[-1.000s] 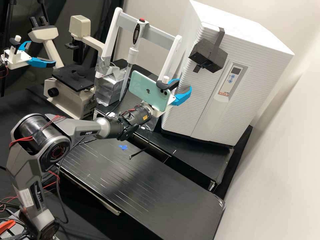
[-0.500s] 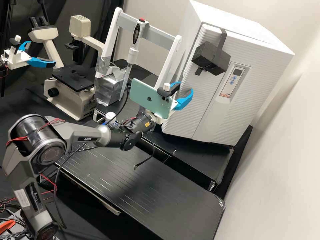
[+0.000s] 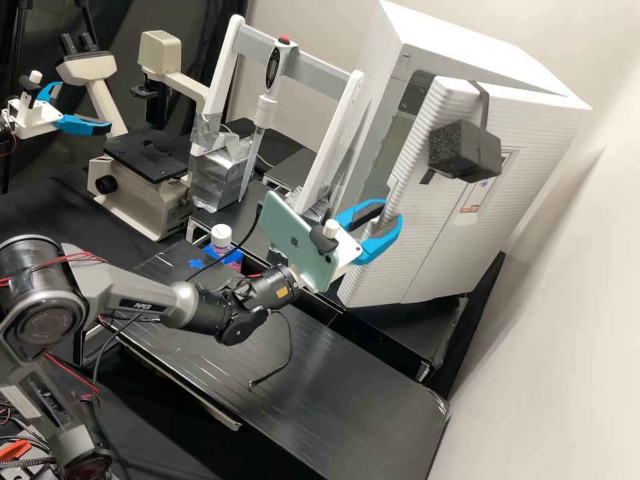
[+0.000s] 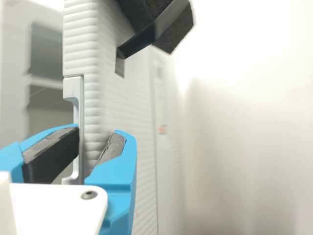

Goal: Open the door

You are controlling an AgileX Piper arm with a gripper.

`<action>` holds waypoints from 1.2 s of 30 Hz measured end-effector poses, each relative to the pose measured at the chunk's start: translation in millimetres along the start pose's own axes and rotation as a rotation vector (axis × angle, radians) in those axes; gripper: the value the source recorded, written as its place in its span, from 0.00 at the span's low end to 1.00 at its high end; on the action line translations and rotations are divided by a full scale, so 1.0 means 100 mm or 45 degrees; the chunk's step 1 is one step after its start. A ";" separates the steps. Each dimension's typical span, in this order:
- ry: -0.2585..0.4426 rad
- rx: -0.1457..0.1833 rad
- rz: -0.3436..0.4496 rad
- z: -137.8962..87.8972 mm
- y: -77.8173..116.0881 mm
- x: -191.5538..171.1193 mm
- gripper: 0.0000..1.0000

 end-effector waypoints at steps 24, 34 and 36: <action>-0.131 0.069 0.157 0.37 0.25 -0.55 1.00; 0.212 0.149 0.028 -0.06 0.01 -1.04 1.00; 0.259 0.178 -0.034 -0.12 -0.07 -1.12 1.00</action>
